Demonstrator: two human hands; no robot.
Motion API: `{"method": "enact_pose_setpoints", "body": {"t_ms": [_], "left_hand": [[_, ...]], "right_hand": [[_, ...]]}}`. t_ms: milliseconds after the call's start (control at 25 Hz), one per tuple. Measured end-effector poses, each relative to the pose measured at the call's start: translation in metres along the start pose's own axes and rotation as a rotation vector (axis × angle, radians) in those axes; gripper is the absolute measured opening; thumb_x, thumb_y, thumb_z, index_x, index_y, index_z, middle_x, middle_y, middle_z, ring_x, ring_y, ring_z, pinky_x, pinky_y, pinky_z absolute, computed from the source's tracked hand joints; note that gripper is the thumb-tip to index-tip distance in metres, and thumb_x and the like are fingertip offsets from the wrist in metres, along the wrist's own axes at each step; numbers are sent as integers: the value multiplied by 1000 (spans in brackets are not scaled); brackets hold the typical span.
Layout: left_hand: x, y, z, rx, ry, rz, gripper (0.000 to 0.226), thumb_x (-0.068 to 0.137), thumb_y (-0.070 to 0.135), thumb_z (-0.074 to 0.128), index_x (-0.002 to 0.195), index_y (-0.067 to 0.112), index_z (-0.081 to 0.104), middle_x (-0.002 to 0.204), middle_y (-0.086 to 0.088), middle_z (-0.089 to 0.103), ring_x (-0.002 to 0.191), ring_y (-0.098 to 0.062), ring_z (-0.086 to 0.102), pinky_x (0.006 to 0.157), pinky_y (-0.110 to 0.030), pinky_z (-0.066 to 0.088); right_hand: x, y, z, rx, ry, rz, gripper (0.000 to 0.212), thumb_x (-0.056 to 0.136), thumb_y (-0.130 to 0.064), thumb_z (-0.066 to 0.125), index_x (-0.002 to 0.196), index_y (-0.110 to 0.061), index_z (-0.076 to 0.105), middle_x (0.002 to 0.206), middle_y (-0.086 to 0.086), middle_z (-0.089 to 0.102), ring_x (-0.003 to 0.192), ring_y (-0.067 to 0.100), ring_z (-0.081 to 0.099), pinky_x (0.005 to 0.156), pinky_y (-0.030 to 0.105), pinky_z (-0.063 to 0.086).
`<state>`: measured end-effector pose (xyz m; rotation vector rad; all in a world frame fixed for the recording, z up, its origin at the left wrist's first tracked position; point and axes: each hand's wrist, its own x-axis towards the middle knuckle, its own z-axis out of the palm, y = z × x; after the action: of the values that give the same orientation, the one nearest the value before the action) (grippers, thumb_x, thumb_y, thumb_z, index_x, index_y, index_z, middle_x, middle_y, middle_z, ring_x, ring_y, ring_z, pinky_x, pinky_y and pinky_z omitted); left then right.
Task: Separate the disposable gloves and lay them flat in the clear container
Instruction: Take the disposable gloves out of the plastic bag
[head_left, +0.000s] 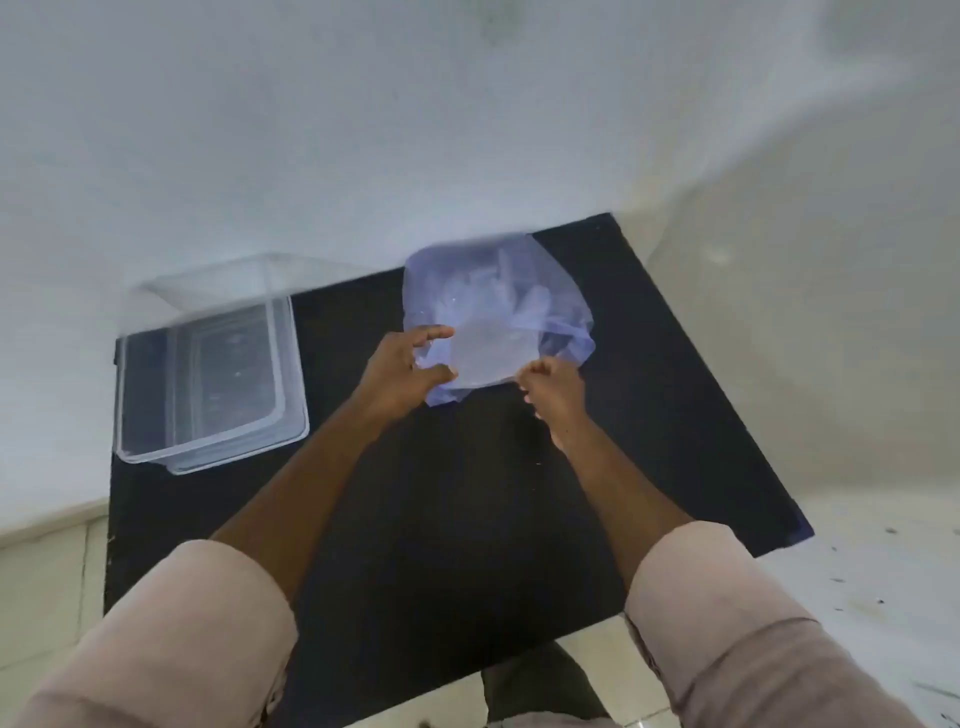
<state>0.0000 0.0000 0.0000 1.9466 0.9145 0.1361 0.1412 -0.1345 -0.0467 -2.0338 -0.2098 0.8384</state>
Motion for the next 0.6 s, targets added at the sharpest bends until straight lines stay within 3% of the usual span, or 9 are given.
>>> {"method": "enact_pose_setpoints", "body": {"t_ms": [120,200,280,360,480,600], "left_hand": [[30,-6,29,257,44,-74,59,71,36,70,128,40,57,142,-12,43,124,-36,44,103,-54,41],[36,-3,47,363,50,-101,57,80,25,68,131,44,52,156,-7,21,134,-35,26,108,-56,31],[55,-2,57,400,61,-158,60,82,21,66,134,45,49,160,-2,12,136,-33,21,108,-54,26],[69,-2,60,412,58,-234,65,81,21,64,140,38,43,159,-3,18,135,-33,24,106,-51,25],[83,-2,59,384,120,-227,66,80,20,62,143,22,39,153,-5,35,132,-34,34,103,-51,31],[88,-5,59,290,158,-166,64,80,15,63,141,13,42,146,-10,45,129,-35,43,100,-51,41]], "right_hand": [[48,2,0,-116,183,95,15,82,-23,58,86,-9,60,89,9,63,64,20,56,53,25,40],[59,1,2,-175,167,150,34,79,-34,63,99,-6,60,95,5,64,72,21,60,59,25,43],[71,-3,4,-251,88,193,27,78,-34,65,84,-8,58,84,5,61,76,26,60,64,32,48],[74,-9,7,-229,88,192,24,77,-27,65,64,-12,51,66,4,56,66,25,57,58,33,47],[72,-17,13,41,138,50,35,77,-16,68,53,-17,42,55,-1,47,56,18,48,58,35,46],[63,-25,28,663,52,262,18,77,-10,73,78,-20,58,89,3,66,87,23,65,81,43,57]]}}
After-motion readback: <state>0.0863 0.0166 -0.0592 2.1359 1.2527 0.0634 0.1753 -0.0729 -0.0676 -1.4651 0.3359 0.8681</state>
